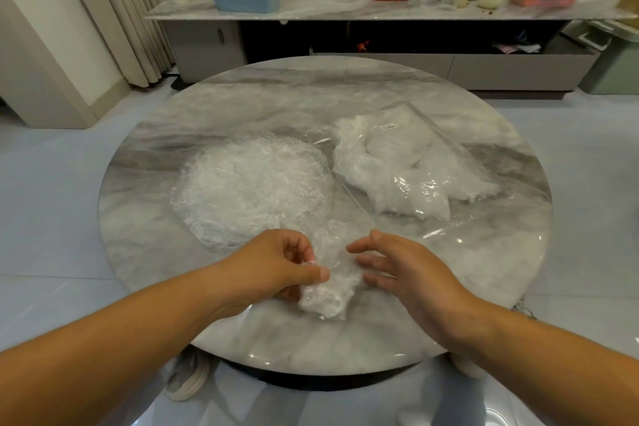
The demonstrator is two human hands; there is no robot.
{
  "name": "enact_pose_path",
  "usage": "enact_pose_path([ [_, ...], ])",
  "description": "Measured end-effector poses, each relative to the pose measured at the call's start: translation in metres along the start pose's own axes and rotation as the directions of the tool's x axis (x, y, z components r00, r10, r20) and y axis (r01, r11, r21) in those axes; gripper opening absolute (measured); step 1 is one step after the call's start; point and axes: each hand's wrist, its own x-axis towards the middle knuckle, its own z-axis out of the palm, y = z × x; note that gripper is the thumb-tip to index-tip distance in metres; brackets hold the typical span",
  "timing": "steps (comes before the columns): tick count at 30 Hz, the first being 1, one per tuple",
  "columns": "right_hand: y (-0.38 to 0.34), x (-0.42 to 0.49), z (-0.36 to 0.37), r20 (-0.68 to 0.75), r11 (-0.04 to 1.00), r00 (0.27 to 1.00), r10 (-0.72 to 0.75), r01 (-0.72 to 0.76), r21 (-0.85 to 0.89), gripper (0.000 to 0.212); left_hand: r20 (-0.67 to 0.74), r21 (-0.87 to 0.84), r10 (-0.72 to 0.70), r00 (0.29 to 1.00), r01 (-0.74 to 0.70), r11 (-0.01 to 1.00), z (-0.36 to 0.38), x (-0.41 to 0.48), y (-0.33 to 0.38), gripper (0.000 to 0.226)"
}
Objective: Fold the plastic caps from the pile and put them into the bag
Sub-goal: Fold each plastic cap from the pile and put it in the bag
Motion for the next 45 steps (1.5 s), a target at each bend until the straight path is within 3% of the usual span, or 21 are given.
enact_pose_path([
  [4, -0.006, 0.005, 0.001, 0.084, 0.962, 0.992, 0.094, -0.113, 0.25, 0.05, 0.076, 0.033, -0.008, 0.997, 0.006, 0.999, -0.001, -0.004, 0.002, 0.024],
  [8, -0.009, 0.005, 0.001, 0.095, 0.962, 0.992, 0.079, -0.101, 0.252, 0.05, 0.101, 0.017, -0.025, 0.995, 0.023, 1.0, 0.0, -0.006, 0.002, 0.027],
  [12, -0.009, 0.005, 0.003, 0.104, 0.994, 0.994, -0.012, 0.0, 0.11, 0.044, 0.043, -0.008, -0.064, 0.997, 0.064, 0.998, 0.003, -0.007, 0.002, 0.028],
  [16, -0.003, 0.001, -0.002, 0.149, 0.973, 0.978, -0.147, 0.17, -0.157, 0.041, 0.004, -0.109, -0.138, 0.99, 0.138, 0.984, 0.007, -0.006, 0.001, 0.034],
  [20, 0.002, -0.005, -0.004, 0.208, 0.895, 0.945, -0.251, 0.309, -0.321, 0.034, 0.119, -0.26, -0.273, 0.955, 0.295, 0.92, 0.006, -0.006, 0.004, 0.04],
  [23, 0.007, -0.006, -0.006, 0.27, 0.769, 0.904, -0.332, 0.425, -0.477, 0.035, 0.244, -0.421, -0.313, 0.918, 0.391, 0.818, 0.0, -0.007, 0.008, 0.029],
  [27, 0.01, -0.011, -0.012, 0.411, 0.512, 0.821, -0.397, 0.57, -0.643, 0.042, 0.281, -0.567, -0.324, 0.903, 0.428, 0.703, -0.006, -0.005, 0.009, 0.042],
  [31, 0.013, -0.015, -0.013, 0.628, 0.145, 0.679, -0.38, 0.714, -0.685, 0.053, 0.2, -0.534, -0.323, 0.925, 0.38, 0.755, -0.001, -0.002, 0.007, 0.046],
  [33, 0.015, -0.017, -0.012, 0.658, 0.095, 0.67, -0.342, 0.722, -0.686, 0.058, 0.155, -0.493, -0.287, 0.945, 0.326, 0.807, 0.004, -0.002, 0.006, 0.035],
  [35, 0.013, -0.02, -0.014, 0.644, 0.156, 0.683, -0.344, 0.718, -0.678, 0.061, 0.088, -0.445, -0.255, 0.963, 0.267, 0.855, 0.006, 0.0, 0.006, 0.025],
  [37, 0.009, -0.023, -0.018, 0.575, 0.268, 0.719, -0.39, 0.686, -0.676, 0.06, 0.007, -0.425, -0.222, 0.975, 0.204, 0.882, 0.007, 0.001, 0.01, 0.028],
  [38, 0.006, -0.024, -0.019, 0.502, 0.355, 0.759, -0.415, 0.643, -0.679, 0.059, -0.032, -0.411, -0.192, 0.981, 0.163, 0.897, 0.007, 0.002, 0.013, 0.03],
  [40, -0.003, -0.024, -0.018, 0.295, 0.629, 0.875, -0.383, 0.481, -0.611, 0.052, -0.106, -0.365, -0.115, 0.988, 0.069, 0.929, 0.008, 0.002, 0.022, 0.032],
  [42, -0.014, -0.017, -0.016, 0.144, 0.886, 0.953, -0.265, 0.3, -0.354, 0.04, -0.154, -0.324, -0.026, 0.988, -0.026, 0.946, 0.012, 0.002, 0.032, 0.034],
  [45, -0.032, -0.01, -0.021, 0.078, 0.995, 0.992, -0.102, 0.103, -0.017, 0.04, -0.164, -0.265, 0.104, 0.981, -0.145, 0.953, 0.024, 0.002, 0.049, 0.04],
])
